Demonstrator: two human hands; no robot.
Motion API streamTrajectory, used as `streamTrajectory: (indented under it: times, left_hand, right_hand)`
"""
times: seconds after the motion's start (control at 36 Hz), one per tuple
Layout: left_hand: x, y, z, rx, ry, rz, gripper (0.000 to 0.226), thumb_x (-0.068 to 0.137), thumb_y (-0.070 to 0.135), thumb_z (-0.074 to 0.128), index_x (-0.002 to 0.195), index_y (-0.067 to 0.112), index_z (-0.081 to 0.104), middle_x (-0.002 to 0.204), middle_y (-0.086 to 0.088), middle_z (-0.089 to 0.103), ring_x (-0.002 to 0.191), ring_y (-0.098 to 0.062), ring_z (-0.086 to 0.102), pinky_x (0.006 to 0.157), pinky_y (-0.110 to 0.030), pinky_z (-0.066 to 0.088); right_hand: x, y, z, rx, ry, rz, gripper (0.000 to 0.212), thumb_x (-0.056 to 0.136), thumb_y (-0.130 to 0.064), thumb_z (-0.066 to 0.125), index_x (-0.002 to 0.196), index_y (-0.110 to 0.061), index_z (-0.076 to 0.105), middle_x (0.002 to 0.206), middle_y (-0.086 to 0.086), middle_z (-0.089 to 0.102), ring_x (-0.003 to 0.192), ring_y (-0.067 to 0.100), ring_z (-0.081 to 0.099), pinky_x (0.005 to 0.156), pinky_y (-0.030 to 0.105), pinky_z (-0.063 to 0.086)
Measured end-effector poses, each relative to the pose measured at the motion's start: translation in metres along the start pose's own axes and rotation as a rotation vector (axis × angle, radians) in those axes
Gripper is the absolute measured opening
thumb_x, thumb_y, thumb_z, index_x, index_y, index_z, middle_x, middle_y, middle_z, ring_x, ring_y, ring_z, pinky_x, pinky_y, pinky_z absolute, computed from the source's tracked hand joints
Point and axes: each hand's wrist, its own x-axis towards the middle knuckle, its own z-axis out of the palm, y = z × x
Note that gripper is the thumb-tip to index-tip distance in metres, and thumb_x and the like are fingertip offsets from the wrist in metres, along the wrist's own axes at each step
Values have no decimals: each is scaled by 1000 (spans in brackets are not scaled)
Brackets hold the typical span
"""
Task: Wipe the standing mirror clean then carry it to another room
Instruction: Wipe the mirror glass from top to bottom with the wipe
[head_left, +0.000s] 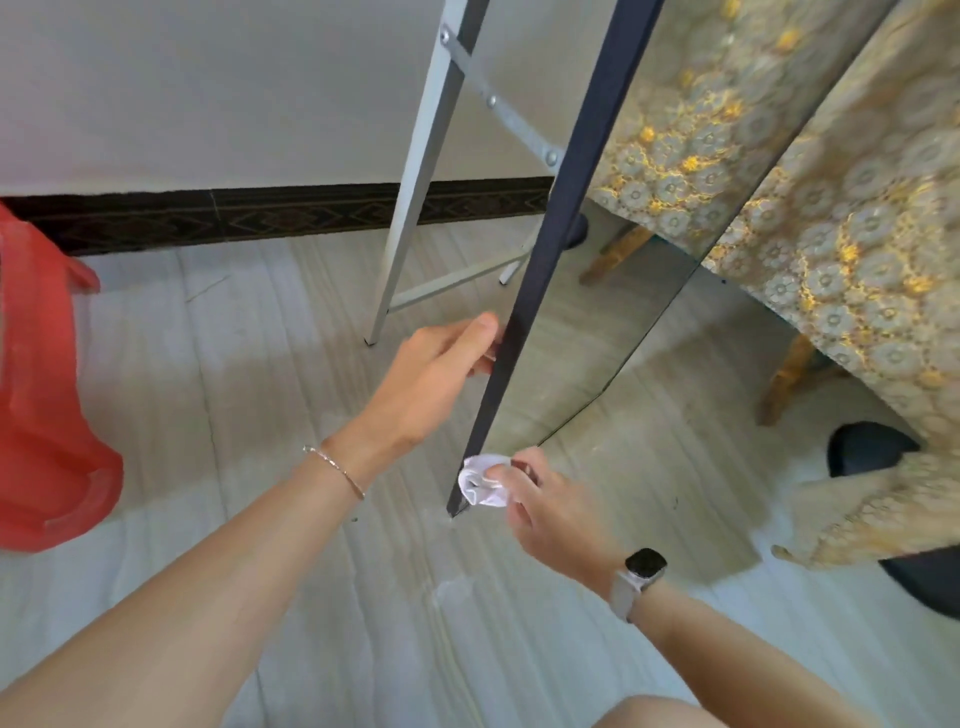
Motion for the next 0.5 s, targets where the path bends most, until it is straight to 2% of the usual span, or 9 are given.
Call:
streamTrajectory:
  times: [0.08,0.17,0.25,0.33,0.39,0.5]
  left_hand:
    - [5,32,-3,-50,16,-12,40,97,40,32,82,27,67,87,4,70,89,-16,66,96,-38,47]
    - [10,61,-11,-37,-41,-20,46,97,43,24,84,29,67,88,6,70,90,-15,65,96,-39,48]
    - [11,85,-21,-23,-121,-34,50,88,58,25,83,33,68,86,13,71,95,-10,65,101,-38,44]
    - [8,101,-27,-42,-170,-23,55,75,65,25,89,34,69,93,7,72,99,-14,65,102,-40,44]
    - [7,107,-31,-71,-184,-58,63,78,66,21,98,27,66,102,-2,70,101,-18,64,102,-40,43]
    - [11,115,-39,-151,-232,-179,73,92,57,4,94,18,65,109,-11,67,108,-25,61,103,-40,41]
  right_hand:
    - [13,-16,-47,-8,100,-135,28,77,-17,40,103,-26,46,92,-4,37,44,22,45,32,22,28]
    - [30,-39,-95,12,252,-219,33,75,-11,40,104,-26,47,89,-4,34,50,19,41,33,22,31]
    - [53,-53,-148,30,508,-191,33,75,-8,44,103,-22,49,93,-2,37,61,14,44,37,22,35]
    - [73,-64,-198,-7,743,-196,33,77,-3,52,106,-18,49,97,1,37,65,15,45,39,31,43]
    - [85,-75,-229,-50,874,-211,36,77,2,56,107,-17,49,97,1,36,67,12,43,44,24,42]
    - [98,-96,-266,-156,993,-150,33,80,2,49,108,-16,50,97,1,34,65,9,36,46,17,35]
